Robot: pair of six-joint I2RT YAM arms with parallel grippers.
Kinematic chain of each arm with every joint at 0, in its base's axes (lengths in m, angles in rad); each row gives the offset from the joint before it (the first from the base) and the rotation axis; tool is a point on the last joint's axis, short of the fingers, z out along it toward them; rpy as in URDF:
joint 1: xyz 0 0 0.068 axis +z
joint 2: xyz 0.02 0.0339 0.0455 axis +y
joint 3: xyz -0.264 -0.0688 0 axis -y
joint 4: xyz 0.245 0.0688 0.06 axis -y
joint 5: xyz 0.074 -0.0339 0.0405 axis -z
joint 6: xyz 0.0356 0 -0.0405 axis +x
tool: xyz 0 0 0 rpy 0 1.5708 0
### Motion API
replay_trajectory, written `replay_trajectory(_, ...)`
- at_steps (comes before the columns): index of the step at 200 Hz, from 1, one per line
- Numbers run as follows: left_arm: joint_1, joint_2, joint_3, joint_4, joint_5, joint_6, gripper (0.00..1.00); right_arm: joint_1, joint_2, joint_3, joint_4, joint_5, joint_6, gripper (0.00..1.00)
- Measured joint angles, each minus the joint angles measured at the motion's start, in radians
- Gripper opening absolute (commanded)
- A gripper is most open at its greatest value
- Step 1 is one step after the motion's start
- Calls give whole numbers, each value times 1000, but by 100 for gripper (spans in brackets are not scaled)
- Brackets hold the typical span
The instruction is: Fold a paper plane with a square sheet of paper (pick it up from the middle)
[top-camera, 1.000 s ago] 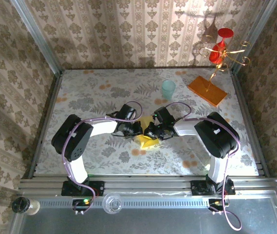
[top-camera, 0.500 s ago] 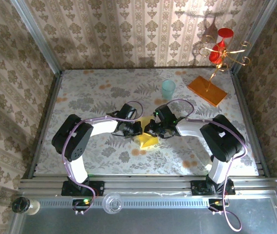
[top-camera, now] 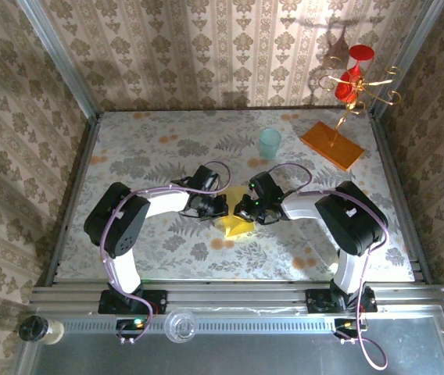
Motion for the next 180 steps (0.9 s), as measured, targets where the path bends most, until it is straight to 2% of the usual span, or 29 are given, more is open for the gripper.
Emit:
replay_trajectory(46,10,-7,-35,49,24,5,0,-22,-7,-74,138,-23,42,5)
replay_trajectory(85,8,-5,-43,82,33,5,0,-87,-11,-98,185,-37,48,6)
replay_trajectory(126,8,-4,-42,83,39,6,0,-147,-54,-107,122,13,24,7)
replay_trajectory(180,8,5,-18,56,45,41,0,-145,-185,-92,-23,64,-70,8)
